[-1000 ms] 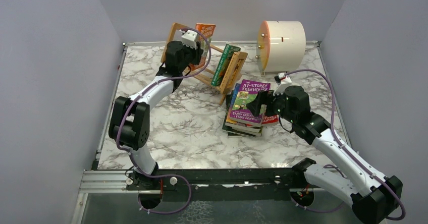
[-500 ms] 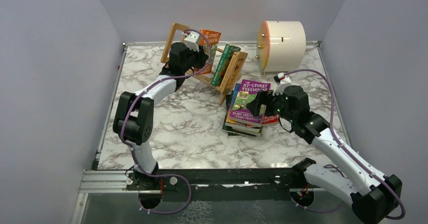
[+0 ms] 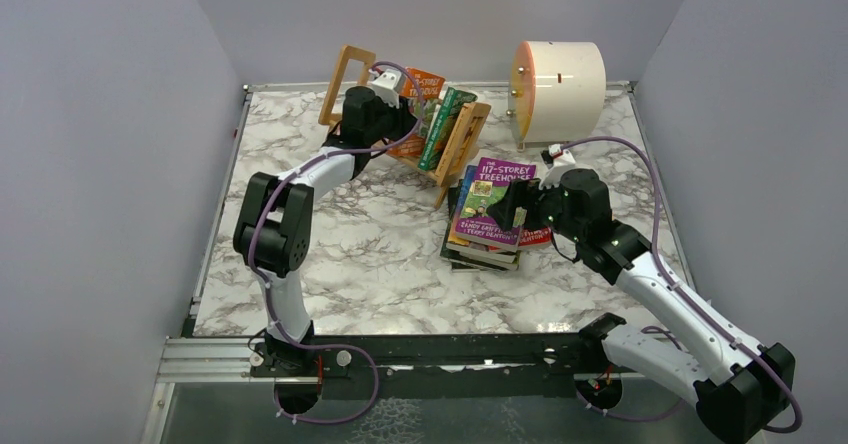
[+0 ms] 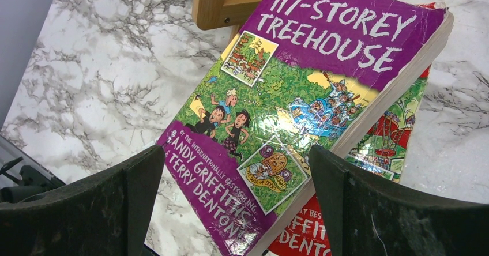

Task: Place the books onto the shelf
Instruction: Place the book on the shelf.

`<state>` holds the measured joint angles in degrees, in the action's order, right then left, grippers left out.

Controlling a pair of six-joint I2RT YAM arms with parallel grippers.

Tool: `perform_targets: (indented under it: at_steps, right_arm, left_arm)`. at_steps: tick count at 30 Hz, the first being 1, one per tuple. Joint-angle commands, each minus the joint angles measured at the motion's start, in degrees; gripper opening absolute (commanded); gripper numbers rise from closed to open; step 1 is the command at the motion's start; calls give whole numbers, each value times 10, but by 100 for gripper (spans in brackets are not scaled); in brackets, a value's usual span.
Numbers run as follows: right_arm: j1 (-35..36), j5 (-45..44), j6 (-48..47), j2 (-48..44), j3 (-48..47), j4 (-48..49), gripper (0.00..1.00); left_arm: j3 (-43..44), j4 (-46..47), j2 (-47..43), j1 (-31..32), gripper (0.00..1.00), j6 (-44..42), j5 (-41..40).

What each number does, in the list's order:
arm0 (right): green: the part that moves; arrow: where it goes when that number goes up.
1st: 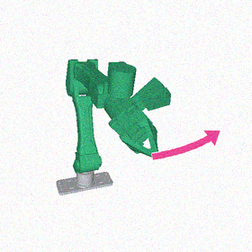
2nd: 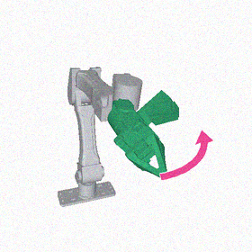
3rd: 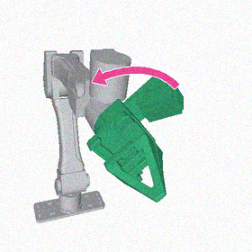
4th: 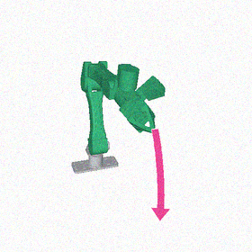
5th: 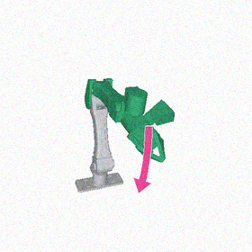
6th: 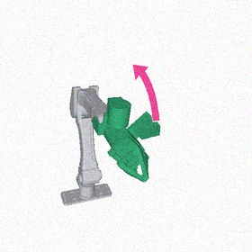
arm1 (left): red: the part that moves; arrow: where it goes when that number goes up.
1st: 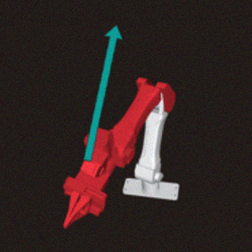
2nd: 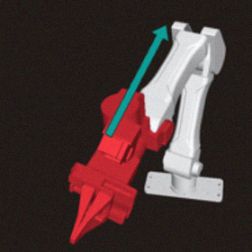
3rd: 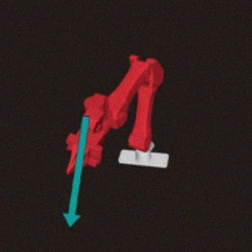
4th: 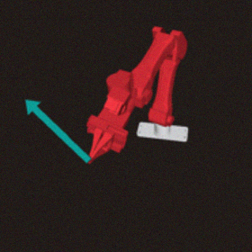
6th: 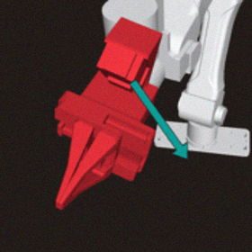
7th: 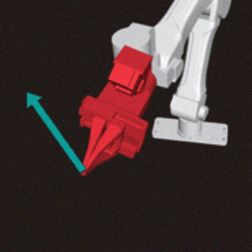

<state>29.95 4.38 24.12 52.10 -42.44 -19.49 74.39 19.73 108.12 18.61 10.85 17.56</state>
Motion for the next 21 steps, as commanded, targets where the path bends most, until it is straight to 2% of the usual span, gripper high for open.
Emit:
perform_targets:
  at_steps: [1, 21]
  right_arm:
    - [3, -5, 3, 4, -8, 2, 94]
    - [3, -8, 6, 14, -10, 5, 94]
  left_arm:
    - [34, 39, 6, 4, 0, 2, 35]
    - [66, 39, 54, 19, 0, 0, 67]
